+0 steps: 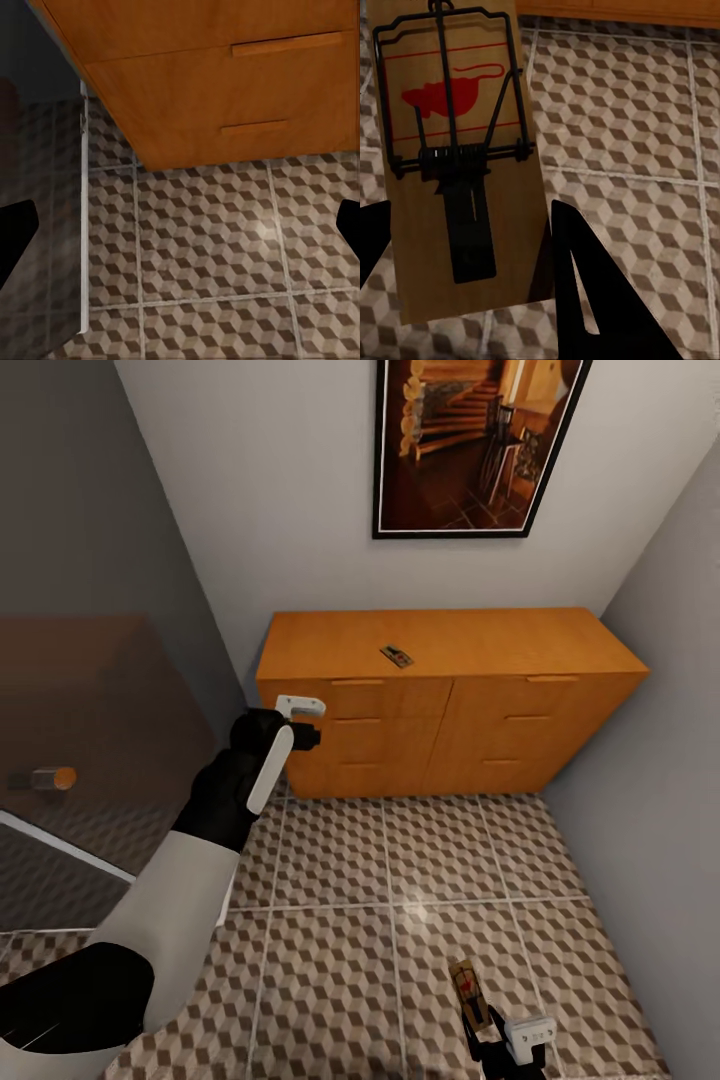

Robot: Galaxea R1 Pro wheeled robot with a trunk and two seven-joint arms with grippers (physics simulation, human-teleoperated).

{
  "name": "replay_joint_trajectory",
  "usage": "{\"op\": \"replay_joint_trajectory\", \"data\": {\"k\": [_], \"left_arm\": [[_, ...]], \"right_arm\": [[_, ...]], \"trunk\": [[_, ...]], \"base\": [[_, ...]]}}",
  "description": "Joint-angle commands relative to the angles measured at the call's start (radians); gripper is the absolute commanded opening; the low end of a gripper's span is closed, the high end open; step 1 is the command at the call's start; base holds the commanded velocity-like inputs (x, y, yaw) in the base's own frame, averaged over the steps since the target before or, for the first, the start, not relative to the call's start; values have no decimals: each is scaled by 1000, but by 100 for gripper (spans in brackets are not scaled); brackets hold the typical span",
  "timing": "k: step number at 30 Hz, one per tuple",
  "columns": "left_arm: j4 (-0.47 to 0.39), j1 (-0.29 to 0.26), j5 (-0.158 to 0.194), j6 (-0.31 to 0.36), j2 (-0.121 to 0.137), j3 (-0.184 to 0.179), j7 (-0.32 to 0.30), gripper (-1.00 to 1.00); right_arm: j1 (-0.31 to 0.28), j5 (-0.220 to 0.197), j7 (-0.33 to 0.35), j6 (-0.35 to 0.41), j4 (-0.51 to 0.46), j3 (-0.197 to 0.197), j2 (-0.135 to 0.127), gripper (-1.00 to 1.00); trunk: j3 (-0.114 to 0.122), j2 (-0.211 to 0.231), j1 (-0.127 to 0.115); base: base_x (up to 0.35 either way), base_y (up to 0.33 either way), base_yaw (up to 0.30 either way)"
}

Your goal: Take the four mousetraps from the cabinet in the bathroom and place them on the bathroom floor. Make sure all four end up on the same floor surface, and ensure that at least two of them are either under or directly next to the same bathroom sink.

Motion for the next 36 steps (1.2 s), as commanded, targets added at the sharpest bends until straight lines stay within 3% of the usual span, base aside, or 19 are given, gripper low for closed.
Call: {"op": "replay_joint_trajectory", "data": {"k": [1,13,27,33,36], "left_arm": [[-3,-1,10,3,0,-2,10,100],[-7,-1,10,3,1,-4,9,100],[41,-3,12,1,-2,-21,11,100],[131,-116,17,1,-3,-11,12,100],[210,-198,22,1,-3,2,11,100]], "right_arm": [[-1,-13,13,-3,1,2,0,-100],[-1,-13,13,-1,1,2,0,-100],[-1,-13,13,2,1,2,1,-100],[-1,-13,13,18,1,2,3,-100],[-1,-13,14,20,1,2,4,-100]], "trunk": [[-1,-2,0],[-1,-2,0],[-1,-2,0],[-1,-2,0],[-1,-2,0]], "base": [[-323,3,0],[-310,0,0],[-23,0,0],[0,0,0],[0,0,0]]}}
